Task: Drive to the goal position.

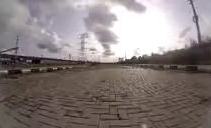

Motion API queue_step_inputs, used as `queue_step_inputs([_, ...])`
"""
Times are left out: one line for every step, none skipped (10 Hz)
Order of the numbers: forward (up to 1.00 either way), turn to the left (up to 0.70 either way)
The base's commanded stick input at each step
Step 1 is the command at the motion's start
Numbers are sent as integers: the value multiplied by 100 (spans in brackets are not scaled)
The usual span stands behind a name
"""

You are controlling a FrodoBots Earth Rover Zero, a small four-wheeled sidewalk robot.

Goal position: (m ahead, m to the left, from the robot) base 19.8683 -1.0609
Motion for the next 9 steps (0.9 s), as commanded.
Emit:
queue_step_inputs([100,0])
queue_step_inputs([100,0])
queue_step_inputs([100,0])
queue_step_inputs([100,0])
queue_step_inputs([100,0])
queue_step_inputs([100,0])
queue_step_inputs([100,0])
queue_step_inputs([100,0])
queue_step_inputs([100,0])
